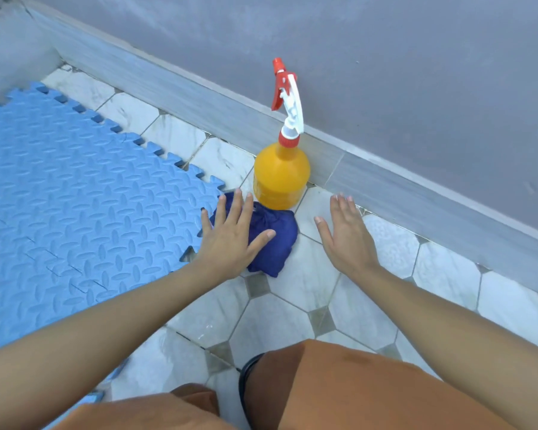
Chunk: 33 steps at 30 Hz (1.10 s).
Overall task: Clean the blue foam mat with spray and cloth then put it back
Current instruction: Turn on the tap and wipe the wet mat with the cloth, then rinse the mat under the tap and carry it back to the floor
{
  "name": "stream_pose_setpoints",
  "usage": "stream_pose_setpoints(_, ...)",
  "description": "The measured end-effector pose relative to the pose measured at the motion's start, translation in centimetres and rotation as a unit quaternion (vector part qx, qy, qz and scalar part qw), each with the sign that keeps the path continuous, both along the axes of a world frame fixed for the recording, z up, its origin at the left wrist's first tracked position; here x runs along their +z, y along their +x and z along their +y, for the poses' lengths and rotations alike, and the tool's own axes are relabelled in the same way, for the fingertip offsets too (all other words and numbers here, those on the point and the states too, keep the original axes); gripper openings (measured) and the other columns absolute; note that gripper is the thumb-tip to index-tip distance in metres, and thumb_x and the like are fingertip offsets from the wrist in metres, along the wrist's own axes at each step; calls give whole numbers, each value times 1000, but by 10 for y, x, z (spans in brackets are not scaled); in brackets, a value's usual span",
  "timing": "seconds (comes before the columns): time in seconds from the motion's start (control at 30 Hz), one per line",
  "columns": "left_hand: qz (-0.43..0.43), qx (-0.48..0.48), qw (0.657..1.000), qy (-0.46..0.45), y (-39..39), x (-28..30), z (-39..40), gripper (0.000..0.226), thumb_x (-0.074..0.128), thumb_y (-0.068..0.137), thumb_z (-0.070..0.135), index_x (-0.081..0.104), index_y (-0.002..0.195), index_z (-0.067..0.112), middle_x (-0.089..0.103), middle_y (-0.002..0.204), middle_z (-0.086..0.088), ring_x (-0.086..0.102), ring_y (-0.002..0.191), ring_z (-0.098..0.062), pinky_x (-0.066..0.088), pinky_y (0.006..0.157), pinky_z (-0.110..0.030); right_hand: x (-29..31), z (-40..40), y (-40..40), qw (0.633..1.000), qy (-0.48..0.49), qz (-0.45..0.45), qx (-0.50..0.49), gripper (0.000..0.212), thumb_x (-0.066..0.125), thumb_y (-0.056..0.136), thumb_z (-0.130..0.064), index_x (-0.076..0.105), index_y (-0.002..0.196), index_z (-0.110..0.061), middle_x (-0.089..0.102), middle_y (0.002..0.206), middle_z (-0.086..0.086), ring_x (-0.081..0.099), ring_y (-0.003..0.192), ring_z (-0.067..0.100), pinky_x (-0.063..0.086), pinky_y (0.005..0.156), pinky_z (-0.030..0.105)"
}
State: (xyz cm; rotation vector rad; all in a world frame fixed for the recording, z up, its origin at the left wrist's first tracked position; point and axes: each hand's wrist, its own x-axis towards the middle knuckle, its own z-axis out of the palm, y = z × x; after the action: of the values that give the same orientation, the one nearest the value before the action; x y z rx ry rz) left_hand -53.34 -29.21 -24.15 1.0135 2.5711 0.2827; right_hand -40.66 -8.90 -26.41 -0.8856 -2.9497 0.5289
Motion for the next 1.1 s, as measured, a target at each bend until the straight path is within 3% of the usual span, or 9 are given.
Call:
stream_pose_setpoints(0.13, 43, 25, 998, -27, -23, -7, -24, 84, 14, 88, 68, -6, 153, 19, -9, 162, -3, -6, 148, -30, 0, 116, -56, 2, -23, -10, 997, -15, 4, 78, 72, 25, 101, -55, 25, 154, -8, 22, 163, 8, 11, 152, 21, 15, 121, 32)
stream_pose_setpoints(0.2, 59, 51, 997, -28, -37, -5, -41, 86, 11, 86, 70, -7, 153, 19, -10, 162, -3, -6, 148, -30, 0, 116, -55, 4, -43, -19, 988, -12, 18, 155, 78, 18, 96, -62, 31, 153, -11, 29, 160, 7, 19, 151, 19, 25, 117, 30)
stream_pose_setpoints(0.3, 84, 102, 991, -23, -59, 1, -77, 85, 13, 87, 68, -7, 153, 19, -10, 162, -4, -6, 148, -29, -1, 116, -55, 6, -79, -45, 962, -7, 77, 262, 70, 27, 99, -57, 49, 144, -8, 49, 148, 10, 42, 140, 23, 45, 108, 36)
stream_pose_setpoints(0.37, 106, 143, 984, -20, -74, 9, -106, 82, 18, 90, 65, -6, 153, 19, -9, 162, -4, -6, 148, -29, -1, 116, -56, 8, -105, -75, 944, -10, 124, 307, 64, 34, 99, -54, 51, 143, -9, 53, 144, 13, 47, 137, 26, 46, 106, 40)
stream_pose_setpoints(0.53, 175, 249, 951, -54, -113, 36, -205, 73, 23, 94, 63, 0, 154, 27, -5, 162, -3, 0, 148, -33, 2, 113, -61, 38, -161, -195, 922, -3, 80, 380, 74, 25, 93, -67, 13, 157, -32, 13, 165, 9, 9, 152, 29, 16, 119, 50)
stream_pose_setpoints(0.63, 245, 272, 925, -105, -135, 51, -276, 70, 19, 93, 62, 18, 153, 27, 13, 161, -8, 16, 145, -39, 14, 109, -67, 65, -190, -274, 910, -11, 52, 410, 78, 35, 93, -68, 1, 156, -37, -5, 166, 6, -3, 153, 29, 14, 119, 54)
stream_pose_setpoints(0.77, 226, 353, 898, -135, -136, 65, -357, 70, 21, 91, 60, 26, 151, 24, 22, 158, -11, 23, 142, -42, 21, 106, -66, 93, -225, -351, 897, 21, -50, 439, 89, 46, 90, -67, -10, 154, -41, -27, 162, 3, -13, 152, 28, 10, 118, 59)
stream_pose_setpoints(0.93, 127, 558, 816, -80, -131, 24, -413, 72, 30, 90, 60, 29, 150, 20, 24, 156, -18, 27, 136, -50, 27, 102, -68, 90, -250, -401, 910, 17, -96, 404, 97, 54, 84, -69, -5, 155, -41, -23, 163, 1, -11, 152, 26, 13, 118, 60)
stream_pose_setpoints(1.1, -32, 725, 683, -83, -118, -29, -448, 98, 34, 78, 79, 1, 153, 24, 14, 156, -20, 22, 135, -49, 27, 106, -63, 34, -248, -431, 953, -52, -136, 264, 116, 61, 68, -81, -1, 155, -37, -1, 165, 5, 11, 150, 32, 22, 113, 63)
